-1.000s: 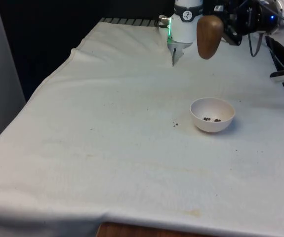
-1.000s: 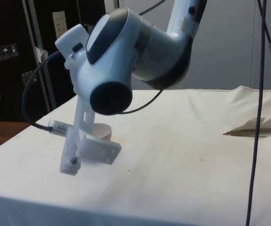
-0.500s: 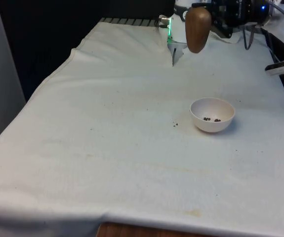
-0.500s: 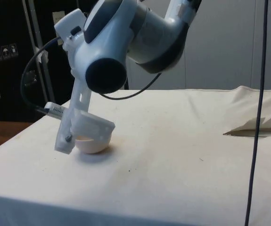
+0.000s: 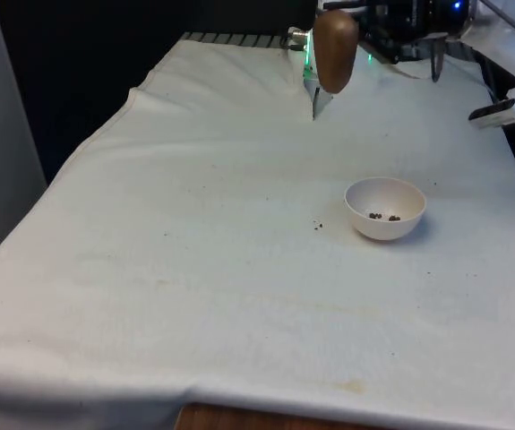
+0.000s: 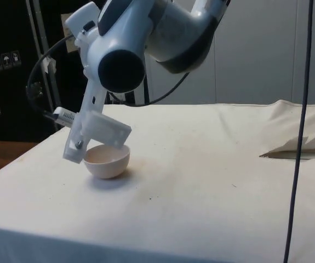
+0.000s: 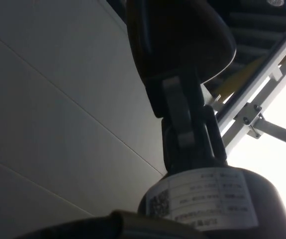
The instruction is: Pour the coffee beans from the cup into the bowl.
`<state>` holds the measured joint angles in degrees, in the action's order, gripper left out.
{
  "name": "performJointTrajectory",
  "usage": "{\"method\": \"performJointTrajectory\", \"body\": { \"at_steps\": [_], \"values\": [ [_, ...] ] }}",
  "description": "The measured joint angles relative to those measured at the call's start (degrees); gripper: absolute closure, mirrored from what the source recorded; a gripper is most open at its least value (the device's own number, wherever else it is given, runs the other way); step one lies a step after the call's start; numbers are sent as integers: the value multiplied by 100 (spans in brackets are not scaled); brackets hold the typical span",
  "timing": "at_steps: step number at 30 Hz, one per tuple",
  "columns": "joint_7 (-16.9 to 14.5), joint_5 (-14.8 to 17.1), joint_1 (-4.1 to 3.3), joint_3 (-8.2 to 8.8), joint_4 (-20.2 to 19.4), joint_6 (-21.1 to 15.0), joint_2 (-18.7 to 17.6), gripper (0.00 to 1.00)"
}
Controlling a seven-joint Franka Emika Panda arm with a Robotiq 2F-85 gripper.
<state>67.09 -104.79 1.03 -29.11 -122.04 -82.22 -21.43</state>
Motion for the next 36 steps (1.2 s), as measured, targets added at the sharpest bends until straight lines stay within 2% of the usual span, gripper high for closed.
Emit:
{"method": "performJointTrajectory", "body": {
  "at_steps": [14, 36],
  "values": [
    [-275, 63, 23, 361, -115, -470, 143, 100],
    [-819, 201, 34, 808, -138, -1020, 178, 100]
  ]
}}
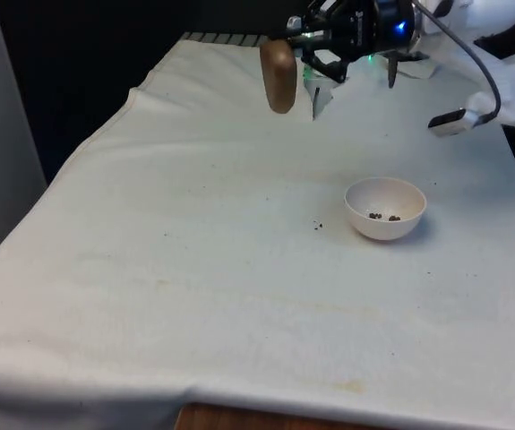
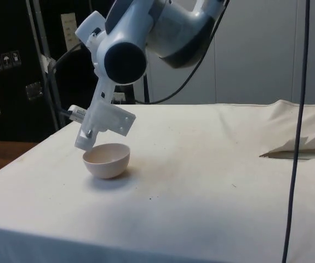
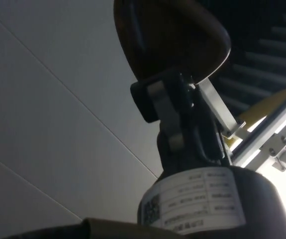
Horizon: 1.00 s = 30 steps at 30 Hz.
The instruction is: Pour the coffee beans from the cup into the bowl.
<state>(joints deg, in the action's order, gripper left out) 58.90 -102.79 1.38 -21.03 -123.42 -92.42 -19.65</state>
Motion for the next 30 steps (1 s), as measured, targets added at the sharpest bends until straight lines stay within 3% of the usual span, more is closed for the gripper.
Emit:
{"method": "performJointTrajectory", "body": {
  "at_steps": [30],
  "values": [
    [-825, 424, 11, 533, 17, -945, 74, 100]
  ]
}}
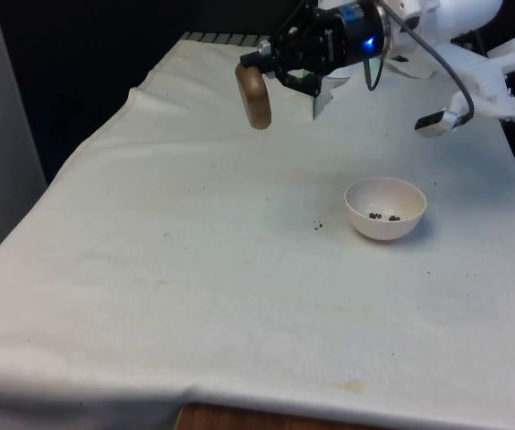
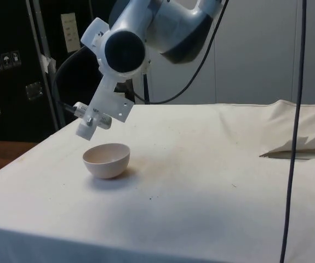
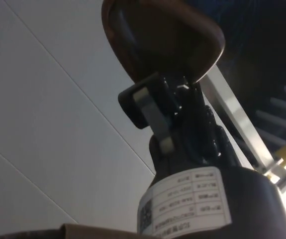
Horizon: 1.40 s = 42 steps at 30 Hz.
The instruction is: Pour the coffee beans from the cup into the bowl.
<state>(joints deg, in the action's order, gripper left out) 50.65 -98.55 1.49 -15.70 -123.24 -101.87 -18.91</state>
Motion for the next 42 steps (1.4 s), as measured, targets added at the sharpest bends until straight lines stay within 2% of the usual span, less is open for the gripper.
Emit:
{"method": "performJointTrajectory", "body": {
  "at_steps": [13, 29, 42],
  "values": [
    [-327, 275, 0, 218, 11, -470, 29, 100],
    [-498, 613, 0, 521, 23, -1169, 69, 100],
    [-521, 808, 0, 745, 109, -1673, 0, 100]
  ]
}}
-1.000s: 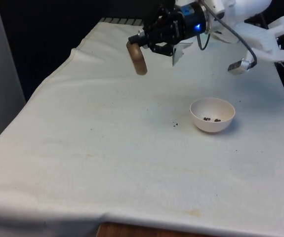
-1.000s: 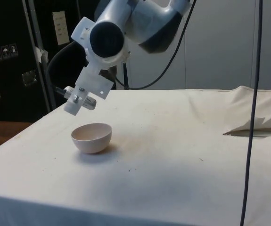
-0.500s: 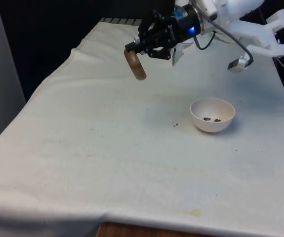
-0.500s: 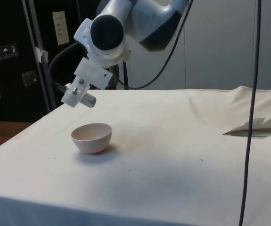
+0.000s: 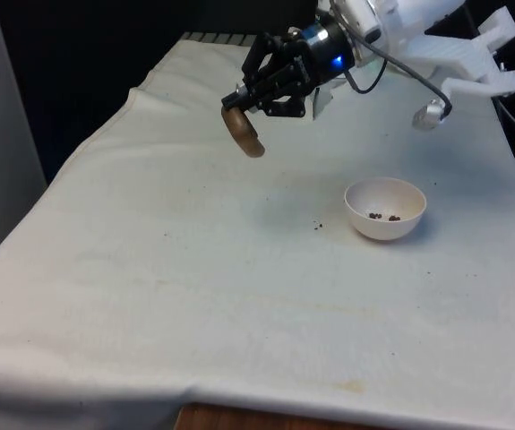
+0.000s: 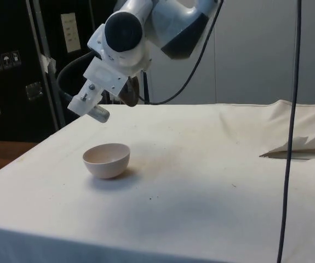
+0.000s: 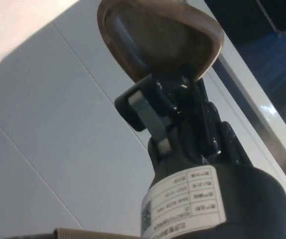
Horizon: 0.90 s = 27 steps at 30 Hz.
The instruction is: Pour the coffee beans from the cup into the bowl.
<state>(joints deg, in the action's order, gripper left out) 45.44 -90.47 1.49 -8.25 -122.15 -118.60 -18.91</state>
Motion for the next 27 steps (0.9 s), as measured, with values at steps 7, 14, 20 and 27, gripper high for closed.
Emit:
{"method": "performJointTrajectory", "body": {
  "at_steps": [7, 14, 20, 27],
  "values": [
    [-29, 166, 0, 120, 69, -292, -57, 100],
    [-63, 315, 0, 201, 115, -498, -86, 100],
    [-69, 453, 0, 281, 183, -710, -155, 100],
    [-69, 590, 0, 350, 229, -888, -206, 100]
  ]
}}
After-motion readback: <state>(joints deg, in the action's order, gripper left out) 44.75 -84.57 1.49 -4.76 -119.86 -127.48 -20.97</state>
